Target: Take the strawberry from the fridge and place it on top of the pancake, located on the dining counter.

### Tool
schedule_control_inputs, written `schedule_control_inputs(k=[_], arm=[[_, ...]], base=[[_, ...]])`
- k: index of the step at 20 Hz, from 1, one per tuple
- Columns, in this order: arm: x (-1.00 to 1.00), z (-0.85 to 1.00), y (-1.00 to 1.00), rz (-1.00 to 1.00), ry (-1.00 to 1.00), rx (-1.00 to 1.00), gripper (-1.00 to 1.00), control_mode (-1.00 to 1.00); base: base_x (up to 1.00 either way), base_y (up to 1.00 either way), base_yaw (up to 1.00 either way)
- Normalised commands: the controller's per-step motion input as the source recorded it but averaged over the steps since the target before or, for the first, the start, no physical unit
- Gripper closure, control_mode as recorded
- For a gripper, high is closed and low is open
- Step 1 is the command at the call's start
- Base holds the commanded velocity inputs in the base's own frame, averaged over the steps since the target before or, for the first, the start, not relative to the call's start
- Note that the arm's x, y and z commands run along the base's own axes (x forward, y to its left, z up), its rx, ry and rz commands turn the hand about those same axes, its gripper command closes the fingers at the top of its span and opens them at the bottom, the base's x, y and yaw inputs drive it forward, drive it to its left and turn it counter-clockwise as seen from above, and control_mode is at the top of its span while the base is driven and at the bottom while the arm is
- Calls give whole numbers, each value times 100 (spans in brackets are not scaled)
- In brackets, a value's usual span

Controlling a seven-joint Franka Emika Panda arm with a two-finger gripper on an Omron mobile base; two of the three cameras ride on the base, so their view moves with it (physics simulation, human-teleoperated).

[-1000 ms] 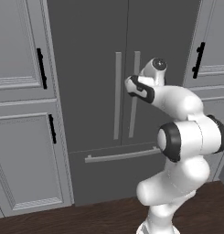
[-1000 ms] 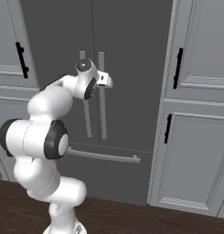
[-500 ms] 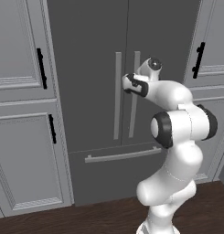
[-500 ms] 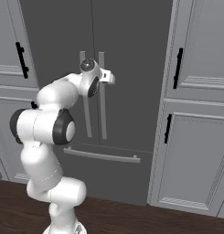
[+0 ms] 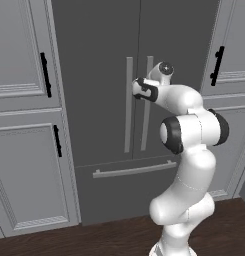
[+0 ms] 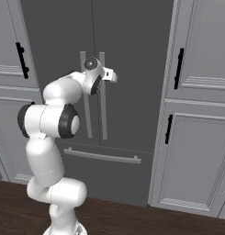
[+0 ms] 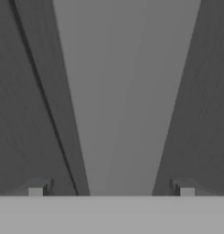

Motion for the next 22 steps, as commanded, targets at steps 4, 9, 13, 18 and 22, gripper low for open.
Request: schedule_control_inputs(k=[4, 9, 13, 18, 22], arm=[[31, 0, -13, 0, -1, 0, 100, -100], [21, 0, -8, 0, 0, 0, 100, -100], [0, 0, -3, 0, 1, 0, 100, -100], [-16, 0, -7, 0, 0, 0, 100, -100], [-59, 0, -45, 0, 0, 1, 100, -100]], base=[[0, 0, 0], [0, 0, 0], [0, 0, 0], [0, 0, 0], [0, 0, 0]])
